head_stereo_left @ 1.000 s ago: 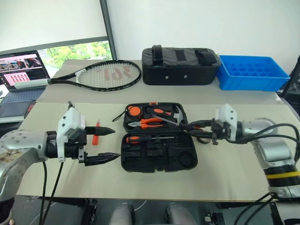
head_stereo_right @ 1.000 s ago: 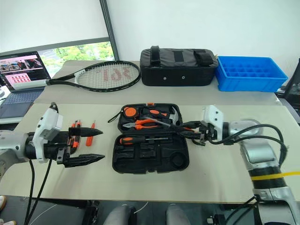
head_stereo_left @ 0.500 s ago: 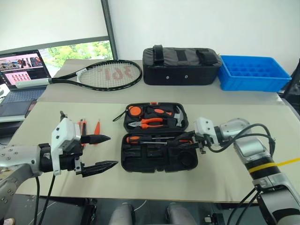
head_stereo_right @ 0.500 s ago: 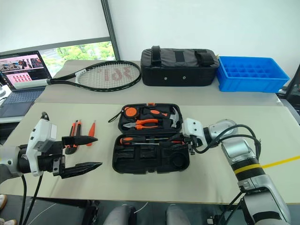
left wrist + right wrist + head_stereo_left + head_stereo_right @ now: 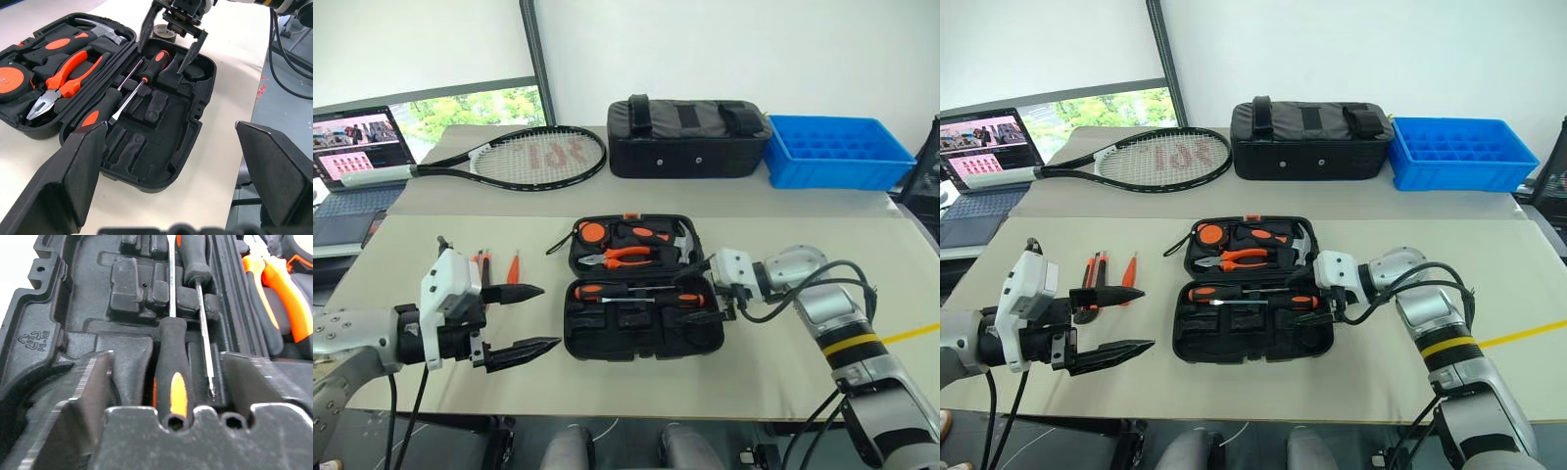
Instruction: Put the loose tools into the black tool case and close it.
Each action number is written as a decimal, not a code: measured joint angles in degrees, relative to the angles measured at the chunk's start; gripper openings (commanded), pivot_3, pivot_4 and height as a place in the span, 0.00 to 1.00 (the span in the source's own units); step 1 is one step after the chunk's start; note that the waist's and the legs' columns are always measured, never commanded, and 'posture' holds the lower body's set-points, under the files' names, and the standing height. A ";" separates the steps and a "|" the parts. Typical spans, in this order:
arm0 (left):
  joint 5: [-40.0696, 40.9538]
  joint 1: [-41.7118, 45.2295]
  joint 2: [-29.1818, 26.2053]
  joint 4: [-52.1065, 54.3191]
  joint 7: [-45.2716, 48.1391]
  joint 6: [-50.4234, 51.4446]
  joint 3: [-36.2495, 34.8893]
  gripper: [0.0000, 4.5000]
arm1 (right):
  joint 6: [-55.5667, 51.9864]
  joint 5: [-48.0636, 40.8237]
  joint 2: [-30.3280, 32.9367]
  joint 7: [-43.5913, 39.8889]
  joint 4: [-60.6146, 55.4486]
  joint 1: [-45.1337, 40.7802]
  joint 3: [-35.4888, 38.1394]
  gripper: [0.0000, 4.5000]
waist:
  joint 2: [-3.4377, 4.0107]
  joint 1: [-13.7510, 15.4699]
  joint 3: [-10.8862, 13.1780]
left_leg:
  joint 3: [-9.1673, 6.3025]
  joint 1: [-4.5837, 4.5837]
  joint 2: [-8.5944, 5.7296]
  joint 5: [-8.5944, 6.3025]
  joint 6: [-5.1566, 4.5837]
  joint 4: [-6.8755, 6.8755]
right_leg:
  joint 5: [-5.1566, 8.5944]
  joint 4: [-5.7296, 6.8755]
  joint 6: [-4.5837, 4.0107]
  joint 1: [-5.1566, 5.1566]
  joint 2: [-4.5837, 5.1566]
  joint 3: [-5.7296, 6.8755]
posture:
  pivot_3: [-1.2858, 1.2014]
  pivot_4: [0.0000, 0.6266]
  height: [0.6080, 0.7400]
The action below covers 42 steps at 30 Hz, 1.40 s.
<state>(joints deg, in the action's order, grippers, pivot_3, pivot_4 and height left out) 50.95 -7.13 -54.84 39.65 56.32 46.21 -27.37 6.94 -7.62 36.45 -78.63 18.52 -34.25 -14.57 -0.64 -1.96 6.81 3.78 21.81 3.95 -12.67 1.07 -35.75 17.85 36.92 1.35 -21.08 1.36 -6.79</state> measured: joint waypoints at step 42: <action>-6.08 -2.19 3.42 -3.95 -2.33 -6.16 1.48 1.00 | -14.60 -2.35 -6.60 10.52 -4.93 4.00 0.79 0.01 | -0.16 -0.59 0.03 | -0.05 -0.41 0.01 0.00 0.01 0.07 | 0.05 0.06 -0.09 0.31 0.00 -0.01 | 0.52 0.24 0.76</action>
<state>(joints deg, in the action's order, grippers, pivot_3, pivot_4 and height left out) 44.86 -9.32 -51.43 35.71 53.99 40.06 -25.89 -7.66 -9.96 29.85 -68.11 13.59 -30.25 -13.77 -0.80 -2.54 6.84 3.73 21.40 3.95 -12.68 1.08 -35.67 17.91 36.98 1.26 -20.77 1.36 -6.80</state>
